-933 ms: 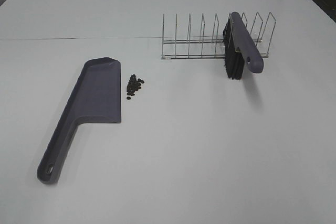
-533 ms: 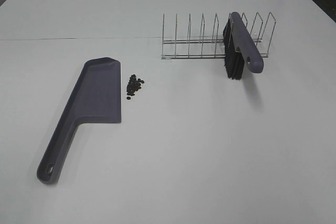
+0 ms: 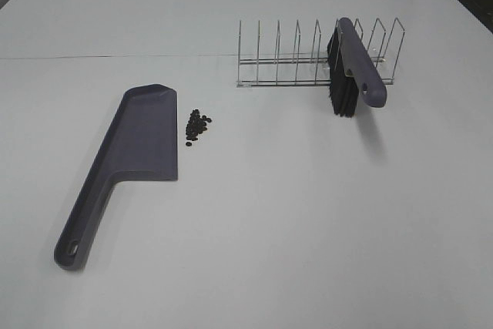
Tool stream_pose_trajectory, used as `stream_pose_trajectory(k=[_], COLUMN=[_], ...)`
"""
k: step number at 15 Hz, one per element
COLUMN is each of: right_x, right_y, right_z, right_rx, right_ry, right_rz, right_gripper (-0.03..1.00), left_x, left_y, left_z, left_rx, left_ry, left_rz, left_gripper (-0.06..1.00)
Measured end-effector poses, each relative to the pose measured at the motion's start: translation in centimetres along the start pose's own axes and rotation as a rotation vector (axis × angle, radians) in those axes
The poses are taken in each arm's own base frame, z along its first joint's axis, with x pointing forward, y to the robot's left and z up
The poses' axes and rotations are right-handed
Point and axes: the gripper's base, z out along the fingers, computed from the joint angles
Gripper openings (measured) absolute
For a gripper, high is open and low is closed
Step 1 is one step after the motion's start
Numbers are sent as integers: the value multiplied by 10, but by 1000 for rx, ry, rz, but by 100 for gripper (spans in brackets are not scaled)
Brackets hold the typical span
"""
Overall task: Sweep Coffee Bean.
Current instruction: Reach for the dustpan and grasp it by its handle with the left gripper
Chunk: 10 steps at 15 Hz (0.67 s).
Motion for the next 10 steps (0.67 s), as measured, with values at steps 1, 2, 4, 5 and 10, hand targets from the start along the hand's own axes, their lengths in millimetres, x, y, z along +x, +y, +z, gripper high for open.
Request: stream_pose_trajectory(k=[1, 2, 4, 5, 10], right_x=[0, 0, 0, 0, 0], right_y=[0, 0, 0, 0, 0], right_z=[0, 0, 0, 0, 0], right_rx=[0, 0, 0, 0, 0], right_ry=[0, 0, 0, 0, 0], right_rz=[0, 0, 0, 0, 0], right_gripper=[74, 74, 74, 74, 74], left_x=[0, 0, 0, 0, 0], left_y=[0, 0, 0, 0, 0], left_z=[0, 0, 0, 0, 0], left_rx=[0, 0, 0, 0, 0], left_ry=[0, 0, 0, 0, 0], left_rz=[0, 0, 0, 0, 0], left_gripper=[80, 80, 80, 80, 80])
